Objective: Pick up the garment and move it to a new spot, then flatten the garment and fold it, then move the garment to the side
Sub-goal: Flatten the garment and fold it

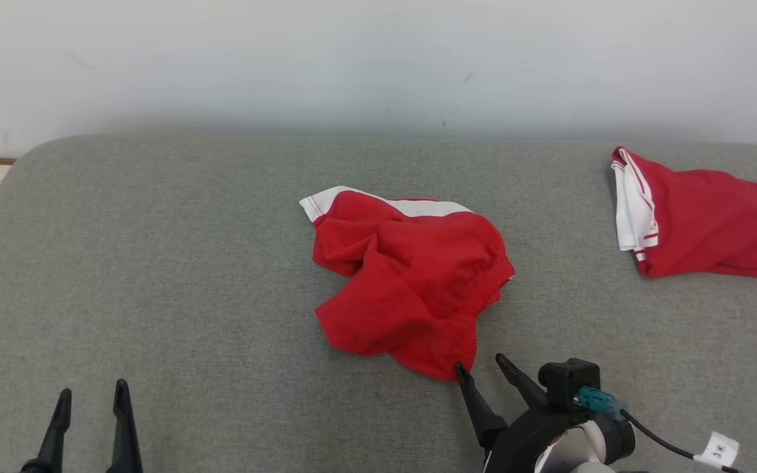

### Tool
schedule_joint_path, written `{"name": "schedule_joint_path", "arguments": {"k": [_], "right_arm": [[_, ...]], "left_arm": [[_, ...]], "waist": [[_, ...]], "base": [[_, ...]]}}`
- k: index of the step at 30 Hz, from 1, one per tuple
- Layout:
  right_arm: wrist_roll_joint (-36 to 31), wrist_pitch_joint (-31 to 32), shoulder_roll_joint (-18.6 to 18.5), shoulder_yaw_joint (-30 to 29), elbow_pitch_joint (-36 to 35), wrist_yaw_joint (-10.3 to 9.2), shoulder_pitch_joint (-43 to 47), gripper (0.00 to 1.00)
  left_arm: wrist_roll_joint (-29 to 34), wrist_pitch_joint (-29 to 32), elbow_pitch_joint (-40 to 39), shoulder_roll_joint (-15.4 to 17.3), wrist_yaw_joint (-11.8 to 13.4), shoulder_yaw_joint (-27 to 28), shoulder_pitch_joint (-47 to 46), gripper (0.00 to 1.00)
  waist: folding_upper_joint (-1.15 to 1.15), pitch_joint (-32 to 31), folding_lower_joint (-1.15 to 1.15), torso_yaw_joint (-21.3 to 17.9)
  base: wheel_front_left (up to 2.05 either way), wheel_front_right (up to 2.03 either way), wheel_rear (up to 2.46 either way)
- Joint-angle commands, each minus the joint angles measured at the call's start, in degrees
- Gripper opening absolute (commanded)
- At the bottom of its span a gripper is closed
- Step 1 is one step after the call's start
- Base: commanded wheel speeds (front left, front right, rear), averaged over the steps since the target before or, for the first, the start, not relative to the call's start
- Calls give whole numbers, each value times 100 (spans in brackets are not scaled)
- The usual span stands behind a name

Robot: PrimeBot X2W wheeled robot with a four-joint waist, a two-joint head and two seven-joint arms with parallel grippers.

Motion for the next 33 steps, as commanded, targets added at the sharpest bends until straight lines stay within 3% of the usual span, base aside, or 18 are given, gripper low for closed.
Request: {"name": "schedule_joint_path", "arguments": {"k": [1, 7, 8, 9, 10, 15, 20, 28, 33], "right_arm": [[18, -12, -31, 35, 113, -6, -86, 100], [162, -189, -30, 278, 841, -6, -479, 100], [156, -223, -40, 322, 985, -6, -551, 76], [149, -283, -45, 363, 1106, -6, -633, 30], [151, -406, -42, 449, 1316, -6, -784, 0], [336, -683, -34, 614, 1575, -6, -972, 0], [746, -744, -180, 770, 1279, -6, -809, 0], [1454, -85, -736, 866, -234, -6, -196, 0], [1556, 524, -1051, 733, -1382, -6, 418, 0]], "left_arm": [[88, -27, 33, -27, -40, 9, -24, 100], [181, -27, 135, -190, -216, -19, -73, 100], [198, -27, 155, -215, -234, -21, -73, 100], [213, -27, 171, -234, -259, -18, -70, 100], [231, -27, 206, -266, -287, 4, -63, 100], [287, -27, 270, -321, -373, 71, -2, 100], [337, -27, 318, -402, -398, 123, 95, 100], [409, -27, 328, -485, -474, 208, 215, 100], [453, -27, 292, -538, -507, 264, 262, 100]], "waist": [[0, -5, 0, 78], [0, -21, 0, 281], [0, -25, 0, 311], [0, -29, 0, 338], [0, -39, 0, 376], [0, -94, 0, 402], [0, -192, 0, 312], [0, -318, 0, 65], [0, -310, 0, -30]], "base": [[0, 0, 0], [0, 0, 0], [0, 0, 0], [0, 0, 0], [0, 0, 0], [0, 0, 0], [0, 0, 0], [0, 0, 0], [0, 0, 0]]}}
